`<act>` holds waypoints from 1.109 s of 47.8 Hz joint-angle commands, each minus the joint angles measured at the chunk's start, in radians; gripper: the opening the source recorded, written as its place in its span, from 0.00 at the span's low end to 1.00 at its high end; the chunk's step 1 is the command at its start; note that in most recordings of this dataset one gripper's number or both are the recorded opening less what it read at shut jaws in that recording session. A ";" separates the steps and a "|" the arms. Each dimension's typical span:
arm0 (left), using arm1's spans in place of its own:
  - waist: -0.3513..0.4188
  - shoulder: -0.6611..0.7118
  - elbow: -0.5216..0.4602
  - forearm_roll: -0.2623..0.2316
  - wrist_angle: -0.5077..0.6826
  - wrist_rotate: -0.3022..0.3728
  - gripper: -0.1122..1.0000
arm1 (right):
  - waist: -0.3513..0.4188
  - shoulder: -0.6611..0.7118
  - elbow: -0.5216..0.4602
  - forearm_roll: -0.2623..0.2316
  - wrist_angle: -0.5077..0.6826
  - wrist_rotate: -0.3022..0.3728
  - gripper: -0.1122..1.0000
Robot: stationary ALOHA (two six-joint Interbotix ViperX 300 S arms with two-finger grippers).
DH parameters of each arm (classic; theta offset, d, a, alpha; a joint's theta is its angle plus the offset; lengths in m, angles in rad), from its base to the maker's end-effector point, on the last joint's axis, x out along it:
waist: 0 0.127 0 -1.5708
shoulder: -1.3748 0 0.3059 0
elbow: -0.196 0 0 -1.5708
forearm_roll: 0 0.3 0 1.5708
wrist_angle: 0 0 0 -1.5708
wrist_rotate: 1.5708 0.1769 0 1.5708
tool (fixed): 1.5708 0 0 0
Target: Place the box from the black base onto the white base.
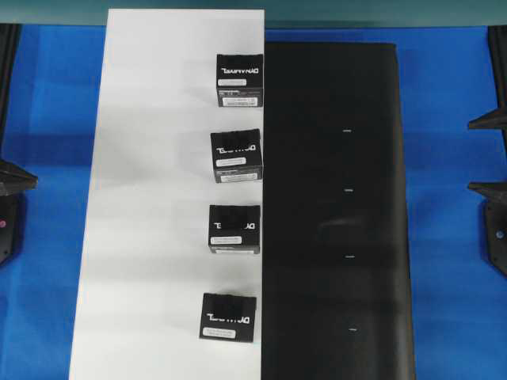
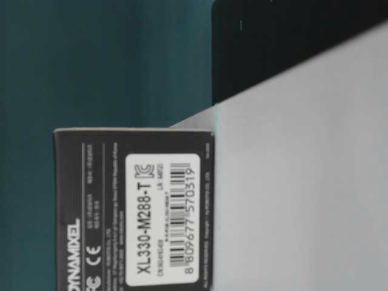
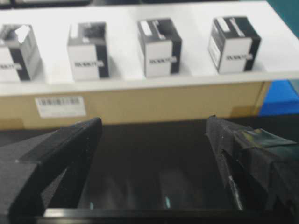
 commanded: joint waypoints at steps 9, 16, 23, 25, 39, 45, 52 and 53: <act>0.000 -0.003 -0.009 0.003 -0.003 0.000 0.10 | -0.006 -0.011 0.003 0.006 0.094 0.005 0.99; -0.003 0.002 -0.005 0.003 -0.003 0.006 0.10 | -0.006 -0.012 0.005 0.008 0.086 0.006 0.99; -0.008 0.015 0.003 0.003 -0.008 0.002 0.10 | -0.006 -0.012 0.005 0.009 0.066 0.008 0.99; -0.006 0.017 0.003 0.003 -0.012 0.002 0.10 | -0.005 -0.012 0.005 0.008 0.055 0.008 0.99; -0.008 0.020 0.003 0.003 -0.067 0.011 0.10 | -0.006 -0.014 0.037 0.009 -0.075 0.008 0.99; -0.006 0.020 0.006 0.003 -0.063 0.008 0.10 | -0.006 -0.014 0.054 0.025 -0.138 0.020 0.99; -0.006 0.015 0.003 0.003 -0.064 -0.002 0.10 | -0.005 -0.014 0.055 0.034 -0.146 0.037 0.99; -0.006 0.014 0.002 0.003 -0.064 -0.002 0.10 | -0.006 -0.014 0.055 0.034 -0.146 0.040 0.99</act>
